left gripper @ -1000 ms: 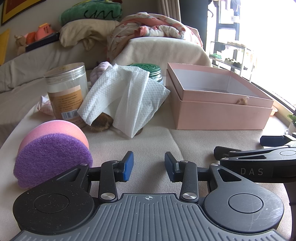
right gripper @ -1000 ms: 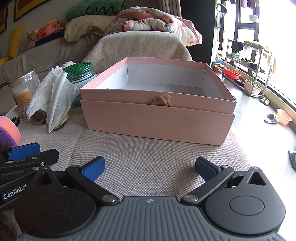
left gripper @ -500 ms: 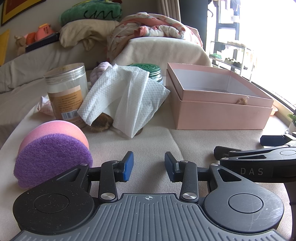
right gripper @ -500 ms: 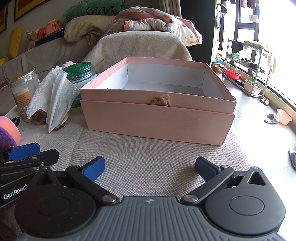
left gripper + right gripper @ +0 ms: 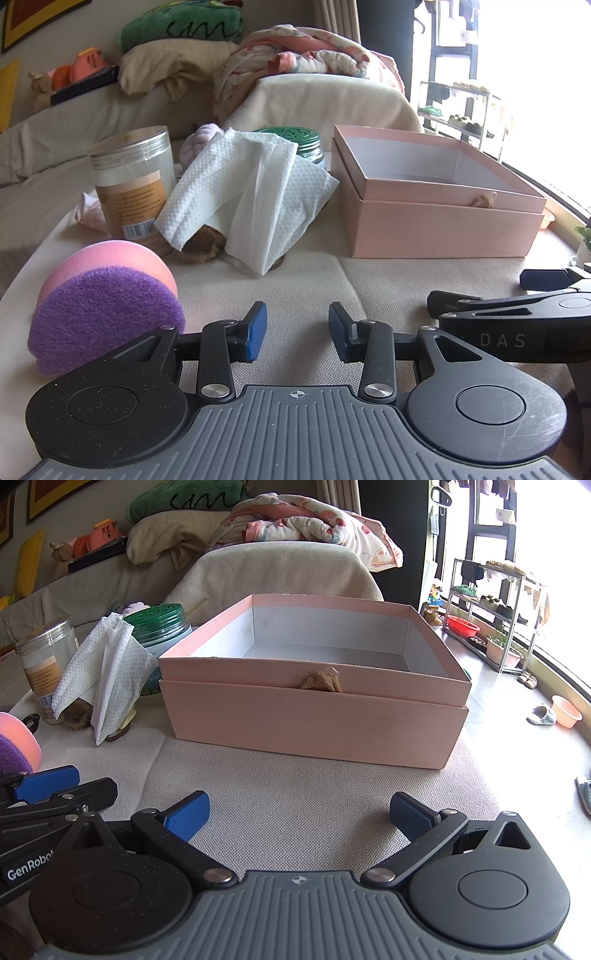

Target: Organize soft objects

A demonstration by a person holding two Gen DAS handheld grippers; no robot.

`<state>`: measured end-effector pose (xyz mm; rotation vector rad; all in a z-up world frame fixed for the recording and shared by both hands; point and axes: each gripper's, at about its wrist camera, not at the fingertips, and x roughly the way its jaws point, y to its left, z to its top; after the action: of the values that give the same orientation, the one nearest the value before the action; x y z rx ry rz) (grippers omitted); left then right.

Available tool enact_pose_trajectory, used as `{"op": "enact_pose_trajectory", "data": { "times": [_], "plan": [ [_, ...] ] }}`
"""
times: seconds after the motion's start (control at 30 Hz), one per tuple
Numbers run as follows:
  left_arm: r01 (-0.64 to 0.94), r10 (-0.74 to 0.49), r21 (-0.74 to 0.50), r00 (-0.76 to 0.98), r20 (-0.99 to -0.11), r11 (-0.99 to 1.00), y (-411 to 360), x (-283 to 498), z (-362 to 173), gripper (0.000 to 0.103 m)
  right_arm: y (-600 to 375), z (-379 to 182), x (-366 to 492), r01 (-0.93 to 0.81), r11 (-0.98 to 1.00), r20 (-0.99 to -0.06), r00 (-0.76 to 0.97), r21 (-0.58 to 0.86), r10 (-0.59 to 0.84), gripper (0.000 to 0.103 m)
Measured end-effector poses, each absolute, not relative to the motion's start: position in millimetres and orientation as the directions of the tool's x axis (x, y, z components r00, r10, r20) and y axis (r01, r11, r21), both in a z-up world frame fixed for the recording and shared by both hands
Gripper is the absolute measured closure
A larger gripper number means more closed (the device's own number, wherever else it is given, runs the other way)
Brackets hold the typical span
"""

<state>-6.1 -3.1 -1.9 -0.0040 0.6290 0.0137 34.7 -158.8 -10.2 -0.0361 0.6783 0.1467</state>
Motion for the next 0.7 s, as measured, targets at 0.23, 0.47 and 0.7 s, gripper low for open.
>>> {"op": "enact_pose_trajectory", "data": {
  "times": [0.23, 0.47, 0.7],
  "plan": [
    [0.077, -0.094, -0.054, 0.813, -0.575, 0.996, -2.6, -12.2, 1.5, 0.066, -159.8, 0.8, 47.1, -0.185, 0.983, -0.721, 0.68, 0.011, 0.136, 0.0],
    [0.25, -0.296, -0.161, 0.851, -0.434, 0.955, 30.4, -54.8, 57.4, 0.063, -159.1, 2.5, 49.3, -0.25, 0.968, -0.74, 0.65, 0.007, 0.173, 0.0],
    [0.193, -0.173, 0.0, 0.879, -0.445, 0.981, 139.1, -33.1, 92.4, 0.064, -142.8, 9.6, 20.0, -0.335, 0.938, -0.663, 0.722, -0.086, 0.197, 0.006]
  ]
}}
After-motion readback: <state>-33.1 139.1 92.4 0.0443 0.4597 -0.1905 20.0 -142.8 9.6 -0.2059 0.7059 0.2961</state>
